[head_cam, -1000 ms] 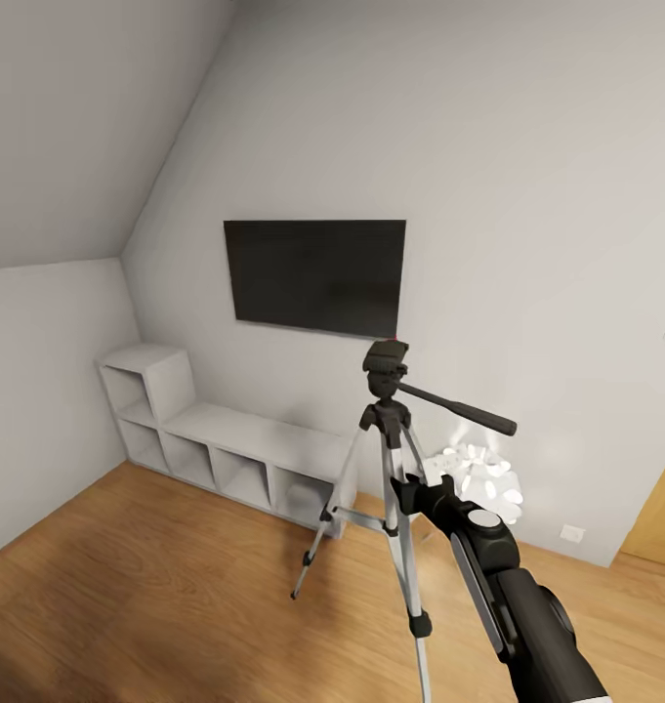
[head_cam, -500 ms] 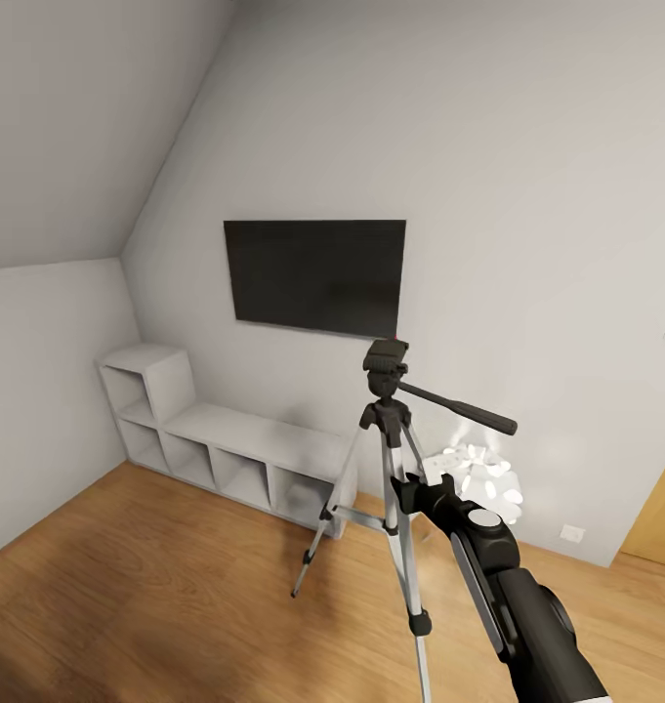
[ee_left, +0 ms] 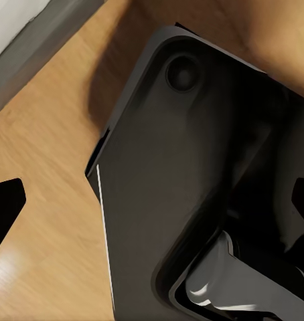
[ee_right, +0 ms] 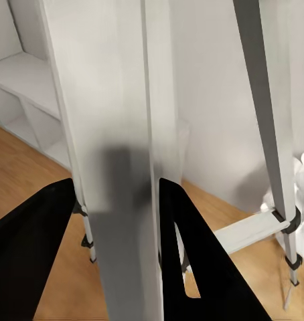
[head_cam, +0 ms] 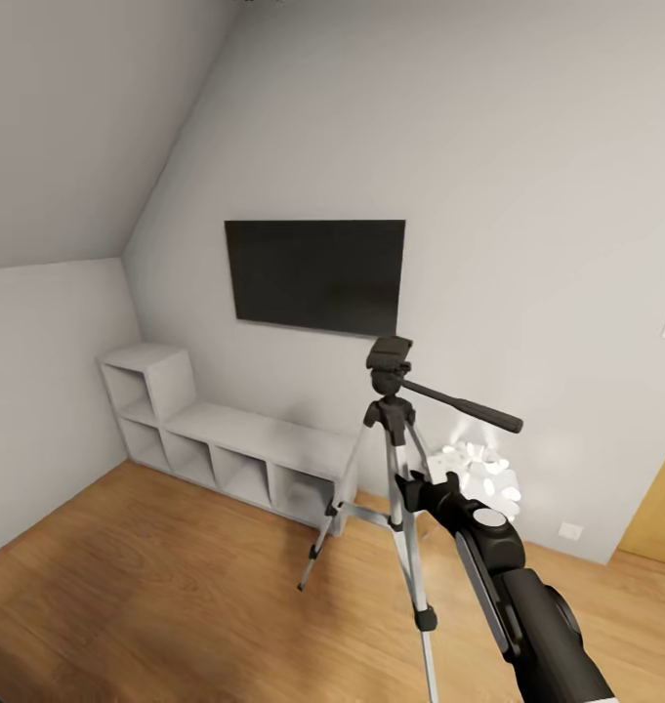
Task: Attach the digital camera to the camera tripod in the bedroom.
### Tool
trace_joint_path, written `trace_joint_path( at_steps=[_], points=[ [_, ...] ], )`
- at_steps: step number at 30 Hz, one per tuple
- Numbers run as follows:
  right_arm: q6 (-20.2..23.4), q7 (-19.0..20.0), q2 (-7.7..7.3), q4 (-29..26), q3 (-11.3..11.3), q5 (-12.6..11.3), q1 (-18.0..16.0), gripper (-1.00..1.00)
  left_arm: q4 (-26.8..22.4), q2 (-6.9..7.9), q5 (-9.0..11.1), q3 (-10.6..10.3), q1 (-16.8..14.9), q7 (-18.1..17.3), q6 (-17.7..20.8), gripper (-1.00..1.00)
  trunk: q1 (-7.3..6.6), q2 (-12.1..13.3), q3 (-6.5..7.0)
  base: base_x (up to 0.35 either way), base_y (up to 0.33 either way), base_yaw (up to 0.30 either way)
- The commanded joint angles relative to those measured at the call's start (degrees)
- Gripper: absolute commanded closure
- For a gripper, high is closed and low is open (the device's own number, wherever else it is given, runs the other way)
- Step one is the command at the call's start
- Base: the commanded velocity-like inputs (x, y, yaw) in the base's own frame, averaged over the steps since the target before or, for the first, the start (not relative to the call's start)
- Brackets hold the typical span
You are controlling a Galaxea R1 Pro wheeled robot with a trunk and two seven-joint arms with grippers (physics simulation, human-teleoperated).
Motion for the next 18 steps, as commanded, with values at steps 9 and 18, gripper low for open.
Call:
trace_joint_path(
  at_steps=[9,18],
  points=[
    [0.26,0.4,-0.18,-0.17,0.01,0.27,-0.02,1.0,0.02,-0.01,-0.18,0.33,-0.01,0.08,-0.13,-1.0,-0.01,-0.05,-0.02,-0.267,0.0,0.0],
    [0.35,0.58,-0.19,0.18,0.19,0.23,-0.02,1.0,0.02,-0.01,-0.12,0.26,-0.01,0.03,-0.13,-1.0,-0.01,-0.05,-0.02,-0.036,0.0,0.0]
  ],
)
